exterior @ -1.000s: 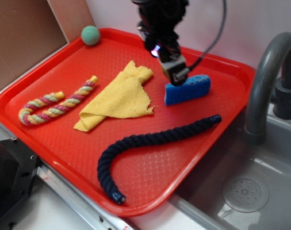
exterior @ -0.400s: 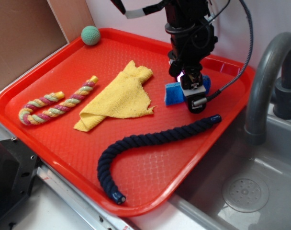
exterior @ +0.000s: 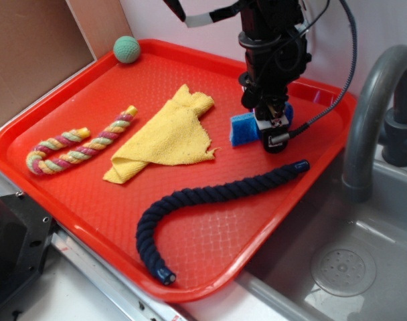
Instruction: Grab the blue sponge.
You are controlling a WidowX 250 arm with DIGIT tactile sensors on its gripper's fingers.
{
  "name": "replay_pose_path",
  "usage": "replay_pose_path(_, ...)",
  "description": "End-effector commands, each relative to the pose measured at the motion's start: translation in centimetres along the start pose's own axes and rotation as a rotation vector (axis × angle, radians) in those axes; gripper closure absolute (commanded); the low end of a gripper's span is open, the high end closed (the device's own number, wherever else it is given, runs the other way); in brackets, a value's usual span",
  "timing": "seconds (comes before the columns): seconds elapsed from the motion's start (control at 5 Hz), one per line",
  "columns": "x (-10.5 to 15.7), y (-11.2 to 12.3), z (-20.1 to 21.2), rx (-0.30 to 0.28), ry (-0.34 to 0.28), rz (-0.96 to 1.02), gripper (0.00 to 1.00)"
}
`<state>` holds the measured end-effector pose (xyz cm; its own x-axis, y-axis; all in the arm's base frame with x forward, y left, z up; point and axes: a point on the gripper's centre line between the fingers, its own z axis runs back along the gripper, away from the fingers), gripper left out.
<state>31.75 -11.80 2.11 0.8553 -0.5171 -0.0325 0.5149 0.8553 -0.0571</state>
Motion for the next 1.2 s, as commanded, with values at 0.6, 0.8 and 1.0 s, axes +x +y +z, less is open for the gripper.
replay_pose_path(0.6, -12.5, -1.3, 14.8, 0.060, -0.137, 0.725, 1.00)
replay_pose_path(0.8, -14.9, -1.7, 15.0, 0.089, -0.131, 0.796, 1.00)
replay_pose_path(1.0, -14.8, -1.0, 14.0, 0.051, -0.136, 0.746, 1.00)
